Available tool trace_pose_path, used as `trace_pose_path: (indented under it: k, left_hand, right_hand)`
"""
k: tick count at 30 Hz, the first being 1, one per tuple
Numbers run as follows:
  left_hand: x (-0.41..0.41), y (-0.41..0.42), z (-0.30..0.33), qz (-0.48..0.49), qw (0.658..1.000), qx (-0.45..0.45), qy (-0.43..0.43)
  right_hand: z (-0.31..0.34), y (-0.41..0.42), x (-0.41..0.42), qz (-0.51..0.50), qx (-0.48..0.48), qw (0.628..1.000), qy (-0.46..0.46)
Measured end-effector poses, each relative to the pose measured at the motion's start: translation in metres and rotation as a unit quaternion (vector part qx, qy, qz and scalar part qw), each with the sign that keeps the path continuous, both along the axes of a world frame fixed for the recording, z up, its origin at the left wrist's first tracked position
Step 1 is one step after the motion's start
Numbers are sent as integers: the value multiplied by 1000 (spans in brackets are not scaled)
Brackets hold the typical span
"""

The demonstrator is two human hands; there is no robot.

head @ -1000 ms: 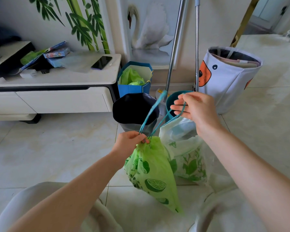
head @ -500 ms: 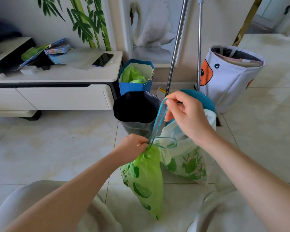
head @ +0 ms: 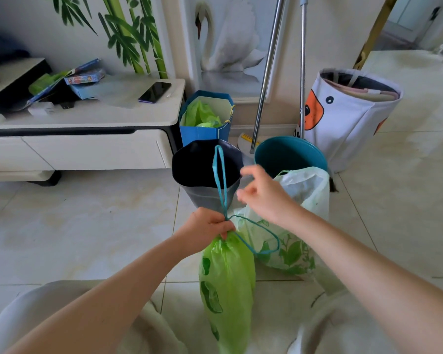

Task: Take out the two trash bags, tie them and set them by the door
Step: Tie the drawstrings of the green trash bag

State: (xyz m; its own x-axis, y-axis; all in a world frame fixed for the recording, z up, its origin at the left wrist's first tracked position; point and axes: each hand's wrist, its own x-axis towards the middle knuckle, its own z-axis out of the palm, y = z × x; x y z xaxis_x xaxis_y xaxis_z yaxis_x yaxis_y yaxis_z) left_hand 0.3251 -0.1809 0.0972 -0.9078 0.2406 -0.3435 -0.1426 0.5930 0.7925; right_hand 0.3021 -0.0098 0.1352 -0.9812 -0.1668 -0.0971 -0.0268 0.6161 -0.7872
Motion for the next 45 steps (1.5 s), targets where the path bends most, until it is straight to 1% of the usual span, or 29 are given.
trace_pose_path:
  k: [1,2,3,5,7,10,12,15,19,21,24,25,26,27,29,30,32,34,38,41,45]
  left_hand:
    - [1,-1,2,7,1000,15,-5]
    - [1,-2,3,14,1000,27,-9]
    - [2,-3,5,21,999,34,-12]
    - [2,-5,6,32,998,41,-22]
    - [2,-7,5,38,997,49,-35]
    - [2,-8,3,22,998,42,-44]
    - [4,-8,4,7,998,33,-45]
    - [3,-12,-1,10,998,36,-50]
    - [2,-19,2,32,993,85,-74]
    - [2,-20,7,53,989,119,-76]
    - [0,-21,10,50,985,144,-80]
    - [1,-21,13,43,986,143,-77]
    - [1,-21,15,34,987,141,-74]
    - [1,-21,18,25,987,141,-70]
    - [1,-21,23,3,990,130,-59]
    - [1,-20,26,-8,991,125,-51]
    - [2,-19,30,-20,991,131,-38]
    - [2,-19,34,-21,989,144,-29]
    - [2,-21,35,-27,984,178,-4]
    - [3,-21,30,-21,986,167,23]
    - [2,-21,26,-2,988,141,67]
  right_hand:
    - [-4,0,4,38,58,996,-48]
    - [-8,-1,9,72,90,990,-86]
    - [-12,-2,14,99,102,984,-112]
    - [-18,-6,22,136,109,977,-125]
    - [-21,-7,28,159,114,973,-122]
    - [-22,-2,32,187,143,966,-107]
    - [-20,3,31,173,152,970,-75]
    - [-12,12,24,136,121,983,-32]
    - [2,21,19,108,76,991,-20]
    - [6,24,20,137,57,987,-63]
    - [10,30,23,214,36,957,-194]
    - [9,32,23,215,40,951,-218]
    - [7,33,23,195,40,954,-222]
    - [5,33,22,161,35,965,-201]
    - [-1,30,21,111,31,987,-114]
    - [-4,26,21,111,29,990,-78]
    - [-9,16,25,137,9,990,-39]
    - [-13,7,28,153,-8,988,-22]
    - [-18,1,26,134,14,991,11]
    - [-19,-1,24,129,36,991,25]
    - [-18,-2,24,107,20,994,4]
